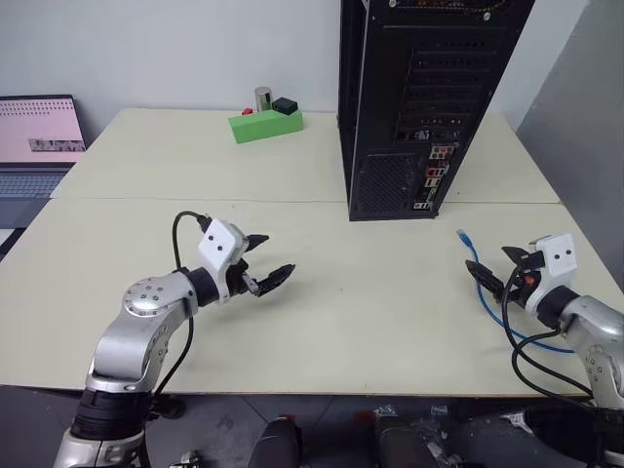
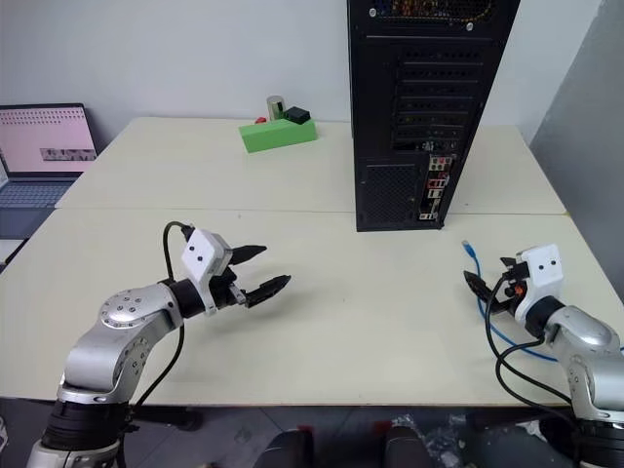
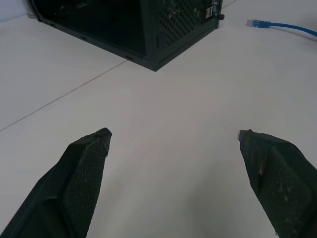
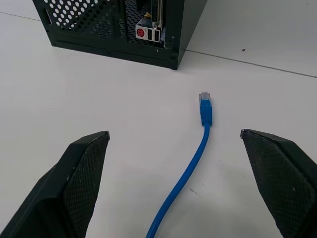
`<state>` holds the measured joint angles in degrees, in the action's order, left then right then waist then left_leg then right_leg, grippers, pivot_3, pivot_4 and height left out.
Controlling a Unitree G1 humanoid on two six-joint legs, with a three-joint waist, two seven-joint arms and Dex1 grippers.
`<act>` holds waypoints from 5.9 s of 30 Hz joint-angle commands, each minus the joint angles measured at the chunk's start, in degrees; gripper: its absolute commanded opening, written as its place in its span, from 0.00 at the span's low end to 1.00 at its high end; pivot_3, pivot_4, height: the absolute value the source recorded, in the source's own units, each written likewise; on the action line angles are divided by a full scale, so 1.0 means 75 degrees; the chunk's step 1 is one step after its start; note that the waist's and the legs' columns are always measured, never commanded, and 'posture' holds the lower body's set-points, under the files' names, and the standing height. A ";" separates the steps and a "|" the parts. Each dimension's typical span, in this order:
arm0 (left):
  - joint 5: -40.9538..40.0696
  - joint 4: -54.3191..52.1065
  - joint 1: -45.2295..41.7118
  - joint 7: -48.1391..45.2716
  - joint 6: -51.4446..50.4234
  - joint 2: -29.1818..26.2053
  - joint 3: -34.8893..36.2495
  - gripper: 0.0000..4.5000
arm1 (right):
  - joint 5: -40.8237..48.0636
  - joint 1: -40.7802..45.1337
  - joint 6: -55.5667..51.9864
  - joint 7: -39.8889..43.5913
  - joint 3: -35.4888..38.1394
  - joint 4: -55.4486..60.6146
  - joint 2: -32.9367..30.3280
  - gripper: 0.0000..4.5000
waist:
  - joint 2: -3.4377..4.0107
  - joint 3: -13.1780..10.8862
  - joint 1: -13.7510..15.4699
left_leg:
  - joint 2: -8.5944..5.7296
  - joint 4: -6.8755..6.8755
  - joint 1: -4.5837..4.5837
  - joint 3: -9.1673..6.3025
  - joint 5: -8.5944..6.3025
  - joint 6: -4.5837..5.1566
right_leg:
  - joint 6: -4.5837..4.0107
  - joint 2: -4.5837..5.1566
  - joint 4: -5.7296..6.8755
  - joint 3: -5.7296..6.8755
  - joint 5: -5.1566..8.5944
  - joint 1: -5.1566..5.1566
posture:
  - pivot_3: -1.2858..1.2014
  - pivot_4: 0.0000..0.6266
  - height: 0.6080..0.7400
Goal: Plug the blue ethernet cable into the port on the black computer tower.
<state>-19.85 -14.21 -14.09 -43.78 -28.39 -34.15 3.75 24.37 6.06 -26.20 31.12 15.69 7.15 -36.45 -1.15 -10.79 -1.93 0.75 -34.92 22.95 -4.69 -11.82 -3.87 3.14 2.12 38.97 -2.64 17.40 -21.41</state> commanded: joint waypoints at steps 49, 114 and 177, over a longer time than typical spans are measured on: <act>0.0422 0.1556 -0.3113 -0.2031 0.1252 0.1495 -0.2386 1.00 | -0.1754 0.3052 0.0887 -0.0725 -0.0895 -0.4433 0.0772 0.63 | 0.0000 -0.0001 -0.0029 | -0.0004 -0.0007 0.0004 0.0001 0.0001 -0.0001 | 0.0000 -0.0002 0.0003 -0.0001 -0.0001 0.0000 | 0.52 0.24 1.00; 0.1077 0.2808 -0.3315 -0.3634 0.2383 0.0932 -0.2819 0.54 | -0.1344 0.3031 -0.0467 0.3346 -0.4024 0.2264 -0.0761 0.02 | -0.0002 -0.0002 -0.0002 | -0.0001 -0.0010 0.0009 -0.0013 0.0000 0.0000 | 0.0001 -0.0006 0.0001 0.0013 0.0000 -0.0004 | 0.52 0.24 1.00; 0.1054 0.2683 -0.3008 -0.3606 0.2677 0.0975 -0.2570 0.07 | -0.1682 0.2979 -0.0391 0.3595 -0.4062 0.2113 -0.0846 0.01 | -0.0002 -0.0002 0.0002 | -0.0001 -0.0012 0.0009 -0.0015 0.0000 0.0000 | 0.0001 -0.0006 0.0002 0.0014 0.0000 -0.0003 | 0.52 0.24 1.00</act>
<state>-11.56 7.48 -36.48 -71.07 -9.45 -26.34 -16.80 11.26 28.09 -29.47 57.42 -15.79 22.15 -42.50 -1.16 -10.80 -1.92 0.74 -35.01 23.02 -4.80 -11.82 -3.87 3.15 2.08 38.98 -2.54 17.40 -21.43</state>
